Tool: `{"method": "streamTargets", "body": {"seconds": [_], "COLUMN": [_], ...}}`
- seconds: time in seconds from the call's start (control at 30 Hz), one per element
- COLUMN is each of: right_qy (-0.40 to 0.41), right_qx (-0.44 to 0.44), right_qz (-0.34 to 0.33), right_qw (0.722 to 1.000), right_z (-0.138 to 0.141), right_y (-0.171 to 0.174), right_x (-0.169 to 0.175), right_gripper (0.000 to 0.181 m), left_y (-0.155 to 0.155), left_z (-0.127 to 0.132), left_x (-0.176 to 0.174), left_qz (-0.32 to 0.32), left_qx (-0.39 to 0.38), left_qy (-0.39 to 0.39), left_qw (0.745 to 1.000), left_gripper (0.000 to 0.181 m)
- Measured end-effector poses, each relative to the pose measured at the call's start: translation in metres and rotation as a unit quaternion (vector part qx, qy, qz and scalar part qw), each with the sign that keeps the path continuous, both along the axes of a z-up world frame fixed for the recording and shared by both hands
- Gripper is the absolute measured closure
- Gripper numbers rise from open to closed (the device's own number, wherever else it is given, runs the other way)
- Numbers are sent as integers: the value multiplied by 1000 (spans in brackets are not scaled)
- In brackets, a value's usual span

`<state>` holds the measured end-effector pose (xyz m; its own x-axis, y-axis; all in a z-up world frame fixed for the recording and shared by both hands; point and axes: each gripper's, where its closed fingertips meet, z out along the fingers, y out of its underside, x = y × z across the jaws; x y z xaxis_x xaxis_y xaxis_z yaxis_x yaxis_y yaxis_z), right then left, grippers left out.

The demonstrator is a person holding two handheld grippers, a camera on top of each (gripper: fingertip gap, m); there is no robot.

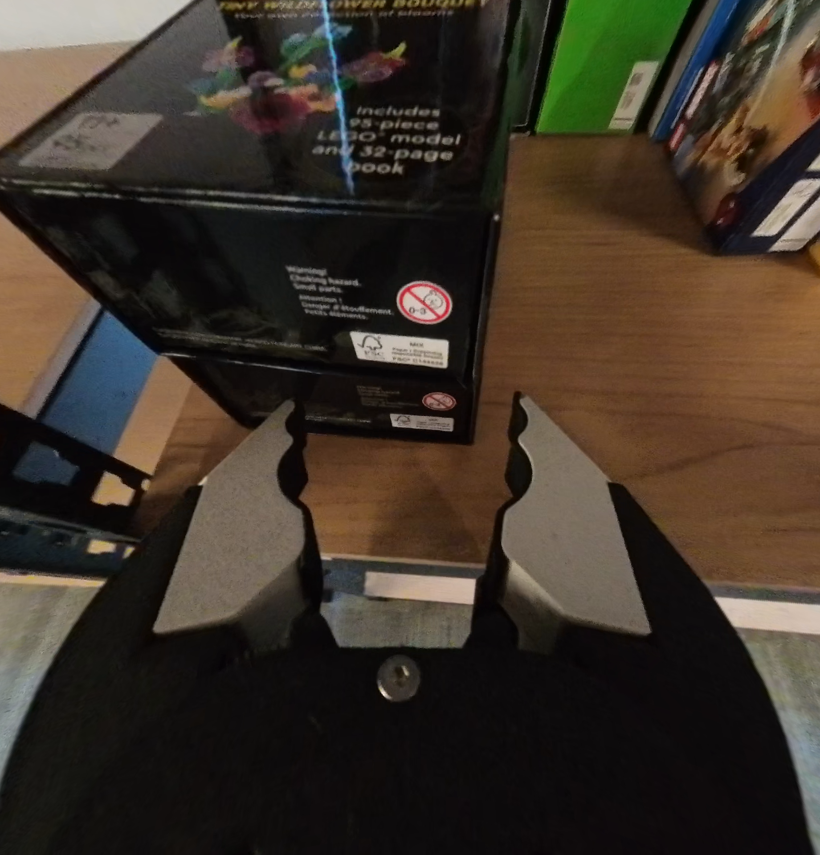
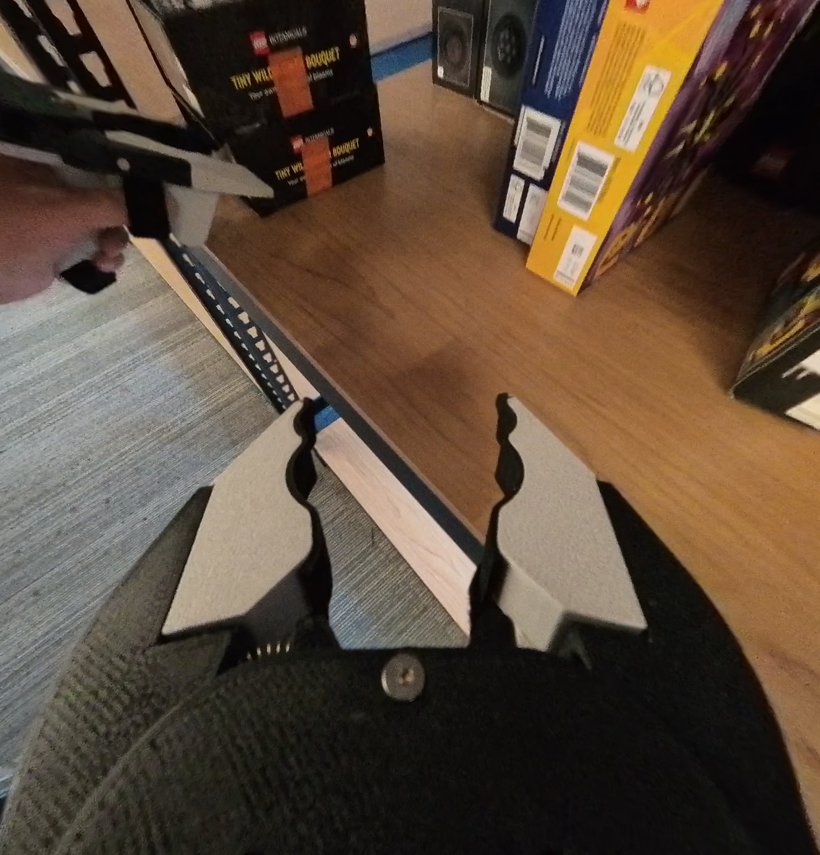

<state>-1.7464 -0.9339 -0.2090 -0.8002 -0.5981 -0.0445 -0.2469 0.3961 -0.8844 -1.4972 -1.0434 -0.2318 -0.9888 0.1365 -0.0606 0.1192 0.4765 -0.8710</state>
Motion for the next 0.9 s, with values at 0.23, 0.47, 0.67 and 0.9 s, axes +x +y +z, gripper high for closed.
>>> {"method": "streamTargets", "body": {"seconds": [0.23,0.47,0.67,0.9], "right_qy": [-44,-82,-63,39], "right_qx": [32,9,-29,13], "right_qz": [-76,-144,-72,-3], "right_qw": [996,986,995,999], "right_z": [-8,8,29,-5], "right_y": [-7,-1,-33,-117], "right_x": [7,50,106,193], "right_gripper": [105,109,110,101], "left_y": [-24,-16,-25,4], "left_z": [-1,-5,7,19], "left_x": [2,-42,-8,10], "left_qz": [-44,-235,-148,-135], "left_qx": [15,18,-14,-22], "left_qy": [-12,-53,-20,39], "left_qw": [999,970,989,990], "left_gripper": [96,117,87,101]}}
